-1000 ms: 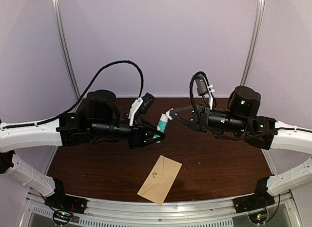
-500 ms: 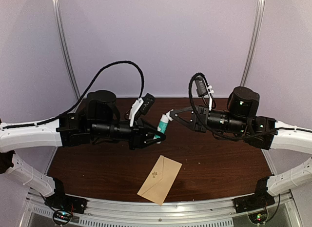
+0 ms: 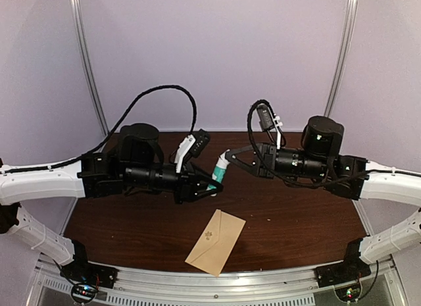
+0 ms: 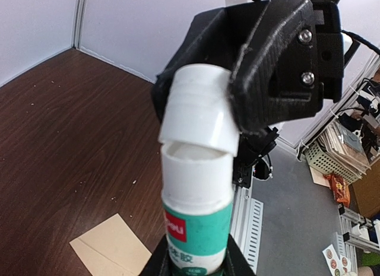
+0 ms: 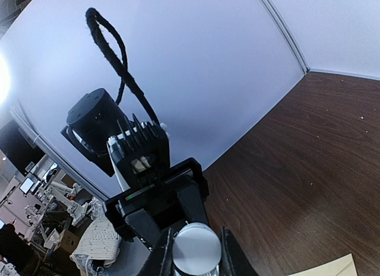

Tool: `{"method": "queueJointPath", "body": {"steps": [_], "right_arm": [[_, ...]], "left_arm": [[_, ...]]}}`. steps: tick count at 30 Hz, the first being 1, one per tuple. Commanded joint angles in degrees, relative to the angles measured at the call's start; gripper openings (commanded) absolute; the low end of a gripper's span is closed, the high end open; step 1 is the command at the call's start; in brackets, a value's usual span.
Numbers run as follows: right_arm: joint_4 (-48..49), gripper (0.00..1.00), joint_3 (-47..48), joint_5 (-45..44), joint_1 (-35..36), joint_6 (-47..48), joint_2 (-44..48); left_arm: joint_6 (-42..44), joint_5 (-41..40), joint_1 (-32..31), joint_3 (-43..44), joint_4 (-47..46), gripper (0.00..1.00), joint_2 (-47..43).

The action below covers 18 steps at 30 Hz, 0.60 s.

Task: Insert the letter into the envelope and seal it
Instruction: Close the solid glue cap on the solid glue.

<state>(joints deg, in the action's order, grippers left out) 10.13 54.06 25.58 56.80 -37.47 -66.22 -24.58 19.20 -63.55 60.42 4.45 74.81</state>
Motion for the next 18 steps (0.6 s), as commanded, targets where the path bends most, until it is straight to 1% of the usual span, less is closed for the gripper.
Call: {"method": "queueJointPath", "body": {"steps": [1, 7, 11, 18], "right_arm": [[-1.95, 0.04, 2.27, 4.08, -0.02, 1.05, -1.98], [-6.96, 0.04, 4.04, 7.03, -0.02, 3.70, -2.99], [-10.37, 0.04, 5.04, 10.48, -0.09, 5.87, -3.66], [-19.66, 0.04, 7.60, 15.16, -0.02, 10.62, -5.56]], "left_arm": [[1.11, 0.71, -0.69, 1.98, -4.08, 0.00, 0.36], [1.46, 0.03, -0.67, 1.80, -3.95, 0.00, 0.09], [1.49, 0.03, -0.63, 1.72, -3.56, 0.00, 0.25], [1.53, -0.35, -0.62, 1.85, -3.29, 0.00, -0.09]]}}
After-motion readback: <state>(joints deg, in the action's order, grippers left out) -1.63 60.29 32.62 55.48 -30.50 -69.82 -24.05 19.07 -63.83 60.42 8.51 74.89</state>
